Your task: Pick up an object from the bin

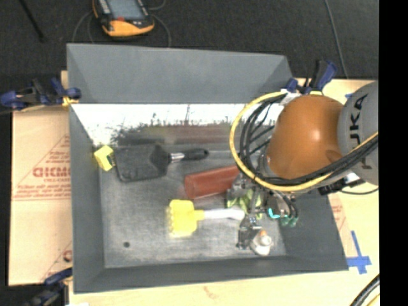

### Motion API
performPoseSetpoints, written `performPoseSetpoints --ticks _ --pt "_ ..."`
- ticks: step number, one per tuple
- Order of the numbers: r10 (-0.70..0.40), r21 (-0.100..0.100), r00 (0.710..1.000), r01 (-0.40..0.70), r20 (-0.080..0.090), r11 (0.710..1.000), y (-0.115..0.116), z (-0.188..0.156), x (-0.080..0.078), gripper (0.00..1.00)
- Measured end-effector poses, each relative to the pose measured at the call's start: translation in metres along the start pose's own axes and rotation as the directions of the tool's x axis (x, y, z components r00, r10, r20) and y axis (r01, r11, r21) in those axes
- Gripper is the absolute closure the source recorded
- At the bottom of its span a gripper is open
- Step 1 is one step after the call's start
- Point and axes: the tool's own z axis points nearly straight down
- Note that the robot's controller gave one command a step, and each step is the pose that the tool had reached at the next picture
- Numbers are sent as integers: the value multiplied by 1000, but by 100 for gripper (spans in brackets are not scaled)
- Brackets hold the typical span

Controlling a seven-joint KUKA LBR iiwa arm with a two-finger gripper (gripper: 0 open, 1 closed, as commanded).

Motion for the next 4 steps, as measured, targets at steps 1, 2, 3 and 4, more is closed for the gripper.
performPoseSetpoints --ticks 1,2,3,4 --pt "0 0 1000 0 7 1000 0 -3 -2 0" --pt "-35 0 999 35 12 999 30 127 -90 100" --pt "-35 0 999 35 12 999 30 127 -90 100" --pt "-30 0 1000 30 3 1000 27 115 -88 100"
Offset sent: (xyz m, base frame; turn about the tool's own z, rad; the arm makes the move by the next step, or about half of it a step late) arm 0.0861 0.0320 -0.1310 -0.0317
